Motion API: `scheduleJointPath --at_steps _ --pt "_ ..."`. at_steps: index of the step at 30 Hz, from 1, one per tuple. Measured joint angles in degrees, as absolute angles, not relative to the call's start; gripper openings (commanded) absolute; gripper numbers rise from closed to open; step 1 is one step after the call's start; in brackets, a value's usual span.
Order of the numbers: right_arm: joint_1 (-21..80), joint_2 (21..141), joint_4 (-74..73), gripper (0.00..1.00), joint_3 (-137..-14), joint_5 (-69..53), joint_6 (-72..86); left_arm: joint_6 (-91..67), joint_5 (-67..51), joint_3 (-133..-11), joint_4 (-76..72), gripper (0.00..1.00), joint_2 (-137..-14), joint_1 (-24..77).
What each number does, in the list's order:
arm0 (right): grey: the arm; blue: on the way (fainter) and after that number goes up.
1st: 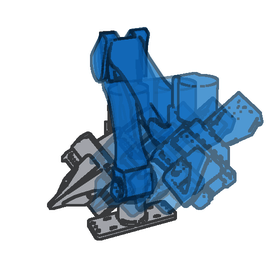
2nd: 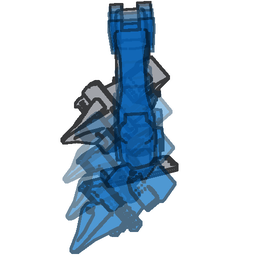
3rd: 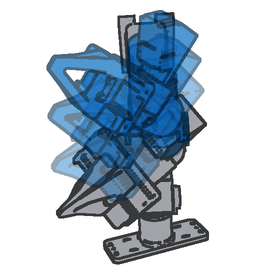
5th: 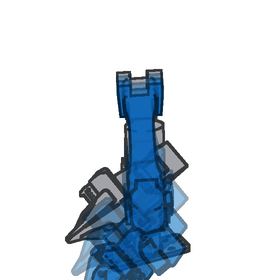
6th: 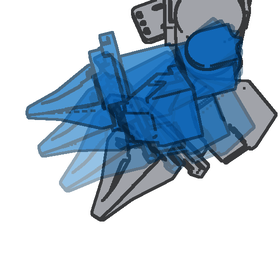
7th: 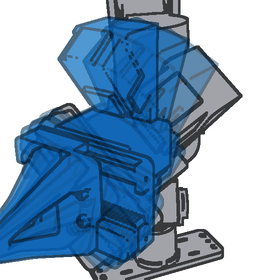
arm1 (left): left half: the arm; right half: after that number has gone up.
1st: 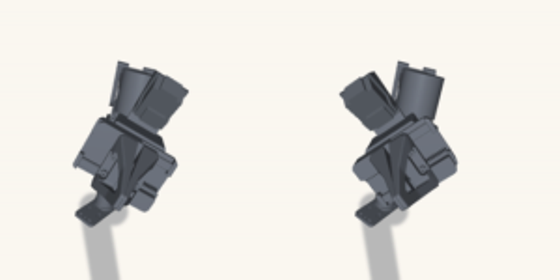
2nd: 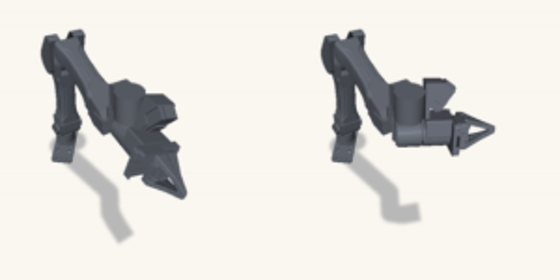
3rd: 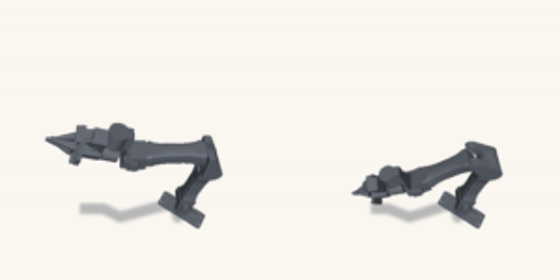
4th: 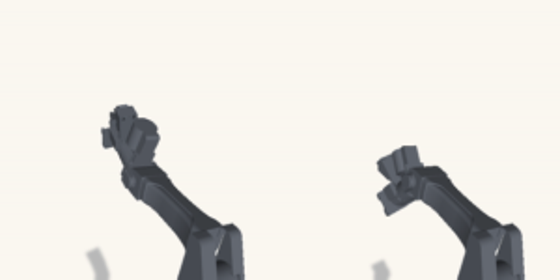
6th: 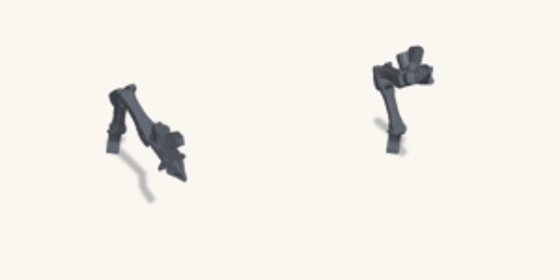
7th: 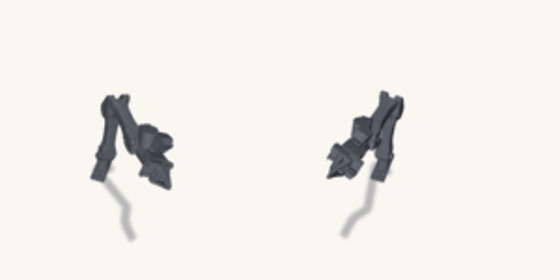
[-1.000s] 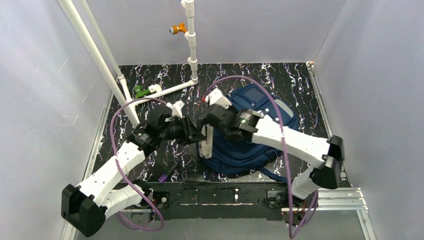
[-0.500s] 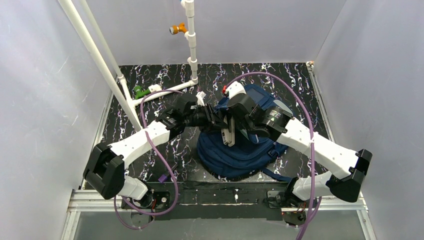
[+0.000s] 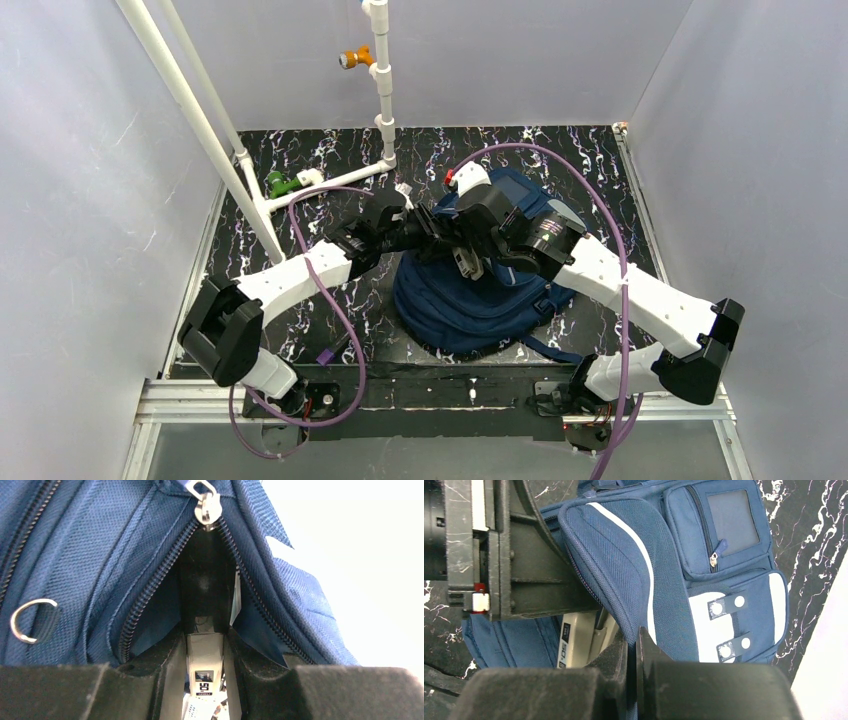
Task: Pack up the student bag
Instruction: Place the stationery in the student bag.
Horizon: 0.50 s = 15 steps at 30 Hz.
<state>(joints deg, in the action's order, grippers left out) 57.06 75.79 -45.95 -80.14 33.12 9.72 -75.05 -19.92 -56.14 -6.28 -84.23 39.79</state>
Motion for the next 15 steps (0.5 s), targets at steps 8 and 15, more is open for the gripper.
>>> scheduleJointPath --at_steps 8,15 --pt "57.01 75.83 -45.52 0.01 -80.14 32.36 9.91 -77.89 -14.28 -53.15 -13.85 0.00 -84.60 41.01" --pt "57.01 75.83 -44.86 0.01 -80.25 32.38 10.04 -79.40 -10.85 -52.42 -18.28 0.00 -84.75 41.67"
